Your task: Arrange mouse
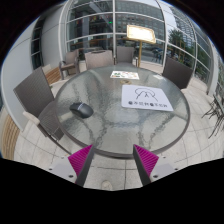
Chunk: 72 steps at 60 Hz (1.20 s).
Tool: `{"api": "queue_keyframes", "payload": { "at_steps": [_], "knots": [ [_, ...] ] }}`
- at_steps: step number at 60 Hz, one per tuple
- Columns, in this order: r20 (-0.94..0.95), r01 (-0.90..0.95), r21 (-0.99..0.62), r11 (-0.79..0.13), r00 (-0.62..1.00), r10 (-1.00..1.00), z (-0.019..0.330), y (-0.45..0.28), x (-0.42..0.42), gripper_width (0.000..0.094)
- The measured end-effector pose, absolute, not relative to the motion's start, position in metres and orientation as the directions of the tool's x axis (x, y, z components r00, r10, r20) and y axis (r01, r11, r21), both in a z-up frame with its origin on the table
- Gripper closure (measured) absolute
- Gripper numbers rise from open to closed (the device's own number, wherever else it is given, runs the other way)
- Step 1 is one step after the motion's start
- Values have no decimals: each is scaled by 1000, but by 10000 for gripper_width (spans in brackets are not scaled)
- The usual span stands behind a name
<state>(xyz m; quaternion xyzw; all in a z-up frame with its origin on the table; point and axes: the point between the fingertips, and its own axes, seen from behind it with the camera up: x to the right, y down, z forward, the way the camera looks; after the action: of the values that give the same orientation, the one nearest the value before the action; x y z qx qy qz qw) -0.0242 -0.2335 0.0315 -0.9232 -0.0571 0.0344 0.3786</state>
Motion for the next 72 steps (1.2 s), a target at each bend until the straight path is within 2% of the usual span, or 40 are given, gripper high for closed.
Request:
{"api": "queue_keyframes", "payload": {
  "at_steps": [9, 22, 39, 52, 57, 67, 72],
  "knots": [
    [-69, 86, -671, -736, 982, 178, -4, -199, -98, 134],
    [-52, 132, -654, -744, 974, 219, -16, -113, -163, 138],
    [-20, 73, -645, -761, 993, 113, -16, -14, -157, 150],
    [-16, 10, -642, -767, 1000, 27, -19, 17, -137, 405],
    [-24, 9, -625, -781, 999, 30, -20, 17, -137, 450],
    [-71, -35, -599, -800, 997, 10, -20, 17, -134, 645],
    [-63, 0, -576, -818, 997, 44, -17, 14, -135, 649]
  ]
}}
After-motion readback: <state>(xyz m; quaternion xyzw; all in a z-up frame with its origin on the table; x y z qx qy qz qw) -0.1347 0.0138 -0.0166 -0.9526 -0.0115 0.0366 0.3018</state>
